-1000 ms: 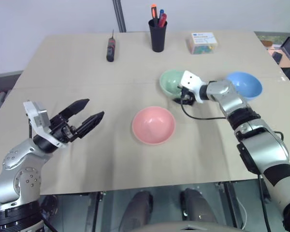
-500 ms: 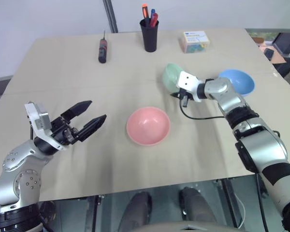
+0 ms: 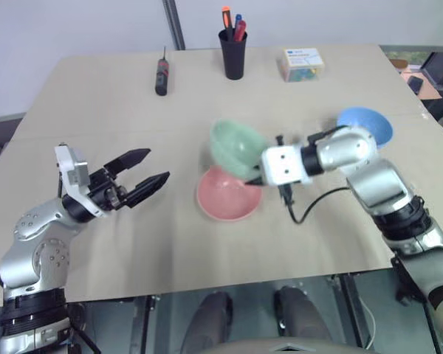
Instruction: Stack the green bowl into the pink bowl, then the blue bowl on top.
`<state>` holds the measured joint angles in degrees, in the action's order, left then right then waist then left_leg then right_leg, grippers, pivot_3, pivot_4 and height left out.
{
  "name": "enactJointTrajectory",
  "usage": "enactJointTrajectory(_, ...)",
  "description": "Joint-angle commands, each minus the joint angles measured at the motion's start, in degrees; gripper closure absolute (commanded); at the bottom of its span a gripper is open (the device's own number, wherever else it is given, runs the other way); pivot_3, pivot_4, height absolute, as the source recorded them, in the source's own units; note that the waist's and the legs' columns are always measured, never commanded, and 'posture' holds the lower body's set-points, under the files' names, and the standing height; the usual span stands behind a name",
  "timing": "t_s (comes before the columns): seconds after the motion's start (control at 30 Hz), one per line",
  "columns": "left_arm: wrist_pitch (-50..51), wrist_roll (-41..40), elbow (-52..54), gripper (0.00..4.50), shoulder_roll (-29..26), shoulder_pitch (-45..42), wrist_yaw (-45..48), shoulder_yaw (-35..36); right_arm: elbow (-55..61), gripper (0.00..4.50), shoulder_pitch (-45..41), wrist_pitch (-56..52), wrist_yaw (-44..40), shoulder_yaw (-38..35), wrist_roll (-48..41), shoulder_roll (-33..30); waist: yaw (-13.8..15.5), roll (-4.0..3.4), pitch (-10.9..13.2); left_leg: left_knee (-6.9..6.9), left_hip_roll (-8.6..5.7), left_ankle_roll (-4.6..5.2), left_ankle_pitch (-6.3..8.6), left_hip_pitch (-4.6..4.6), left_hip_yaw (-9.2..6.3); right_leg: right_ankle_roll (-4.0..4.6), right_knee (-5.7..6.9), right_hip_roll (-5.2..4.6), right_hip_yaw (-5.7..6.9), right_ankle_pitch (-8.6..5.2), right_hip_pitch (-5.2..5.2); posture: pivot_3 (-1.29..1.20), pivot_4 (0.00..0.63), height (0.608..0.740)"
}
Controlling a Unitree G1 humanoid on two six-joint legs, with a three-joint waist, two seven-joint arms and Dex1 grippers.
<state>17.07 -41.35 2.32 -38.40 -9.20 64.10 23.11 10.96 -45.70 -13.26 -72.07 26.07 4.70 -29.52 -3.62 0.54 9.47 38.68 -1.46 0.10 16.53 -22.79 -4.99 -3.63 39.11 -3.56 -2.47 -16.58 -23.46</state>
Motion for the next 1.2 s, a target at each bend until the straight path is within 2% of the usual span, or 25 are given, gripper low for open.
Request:
enactJointTrajectory(0.03, -1.5, 1.0, -2.4, 0.0, -1.2, -2.5, 2.7, -1.3, 4.9, 4.48, -0.4, -1.1, 1.6, 1.9, 3.4, -0.6, 0.0, 0.0, 0.0, 0.04, -0.02, 0.0, 0.0, 0.0, 0.01, 0.0, 0.02, 0.0, -0.01, 0.0, 0.0, 0.0, 0.15, 0.74)
enactJointTrajectory(0.1, -1.9, 1.6, -4.1, 0.0, -1.3, -3.9, 3.9, -2.1, 5.5, 4.48, -0.8, -1.5, 2.1, 3.3, 5.3, -0.4, 0.2, 0.02, 0.0, 0.06, -0.02, 0.0, 0.0, 0.0, -0.02, 0.0, 0.07, 0.01, 0.01, 0.0, 0.0, 0.0, 0.15, 0.74)
enactJointTrajectory(0.17, -2.1, 2.0, -5.5, 0.0, -1.5, -5.2, 5.0, -2.8, 5.6, 3.71, -1.4, -1.3, 2.7, 4.2, 7.2, -0.6, 0.3, 0.02, 0.0, 0.07, -0.01, 0.0, 0.0, 0.0, -0.03, 0.0, 0.1, 0.03, 0.03, 0.0, -0.01, 0.0, 0.15, 0.74)
enactJointTrajectory(0.2, -2.2, 2.1, -6.0, 0.0, -1.5, -5.5, 5.6, -3.0, 5.8, 3.5, -1.6, -1.6, 2.7, 4.5, 7.8, -0.7, 0.3, 0.02, 0.0, 0.07, -0.02, 0.0, 0.0, 0.0, -0.03, 0.0, 0.1, 0.05, 0.04, 0.0, 0.0, 0.0, 0.15, 0.74)
enactJointTrajectory(0.33, -2.1, 2.4, -7.3, 0.0, -1.8, -6.6, 7.4, -3.9, 6.7, 1.71, -1.8, -2.2, 3.5, 3.9, 8.4, -0.2, 0.2, 0.02, 0.0, 0.12, -0.04, 0.0, 0.0, -0.01, -0.01, 0.0, 0.1, 0.17, 0.0, 0.0, 0.0, 0.0, 0.15, 0.74)
enactJointTrajectory(0.43, -2.0, 2.5, -8.5, 0.0, -2.0, -7.5, 9.0, -4.4, 9.2, 0.5, -2.1, -6.5, 3.7, 1.3, 6.1, 0.6, 0.2, 0.02, 0.0, 0.13, -0.01, 0.0, 0.0, -0.01, -0.04, 0.0, 0.15, 0.21, 0.03, 0.0, 0.0, 0.0, 0.15, 0.74)
enactJointTrajectory(0.63, -2.0, 2.5, -10.1, 0.0, -2.3, -9.6, 12.3, -5.5, 14.1, 0.5, -1.4, -23.3, 3.9, -10.0, -4.9, -0.6, 0.6, 0.02, 0.0, 0.29, -0.03, 0.0, 0.0, -0.05, -0.06, 0.0, 0.27, 0.2, 0.03, 0.0, 0.0, 0.0, 0.15, 0.74)
enactJointTrajectory(0.73, -1.4, 1.7, -9.1, 0.0, -1.3, -10.8, 12.6, -5.8, 10.8, 0.5, -0.8, -26.2, 5.7, -15.2, -6.3, -4.7, 1.2, 0.02, 0.0, 0.37, -0.03, 0.01, 0.0, -0.05, -0.07, 0.0, 0.34, 0.2, 0.04, 0.0, 0.01, 0.0, 0.15, 0.74)
enactJointTrajectory(0.83, -0.1, 0.1, -7.5, 0.0, 0.7, -12.2, 11.6, -6.1, 3.4, 0.5, 0.5, -24.5, 8.9, -19.0, -4.5, -10.0, 1.5, 0.03, 0.0, 0.4, -0.05, 0.02, 0.01, -0.05, -0.07, 0.0, 0.38, 0.19, 0.04, 0.0, 0.01, 0.0, 0.15, 0.74)
enactJointTrajectory(1.0, 0.8, -1.4, -5.3, 0.0, 3.6, -13.8, 10.3, -6.9, -8.9, 0.5, 1.0, -20.2, 14.8, -22.4, -2.8, -15.2, 1.5, 0.05, 0.0, 0.43, -0.17, 0.04, 0.01, -0.09, -0.01, 0.0, 0.41, 0.08, 0.0, 0.0, 0.0, 0.0, 0.15, 0.74)
enactJointTrajectory(1.2, 1.4, -2.2, -3.8, 0.0, 5.6, -15.2, 8.6, -7.5, -20.9, 0.5, 2.1, -13.3, 18.4, -21.8, -1.8, -16.2, 0.7, 0.04, 0.0, 0.42, -0.02, 0.03, 0.01, -0.05, 0.16, 0.0, 0.56, 0.23, -0.15, 0.0, -0.09, 0.0, 0.15, 0.74)
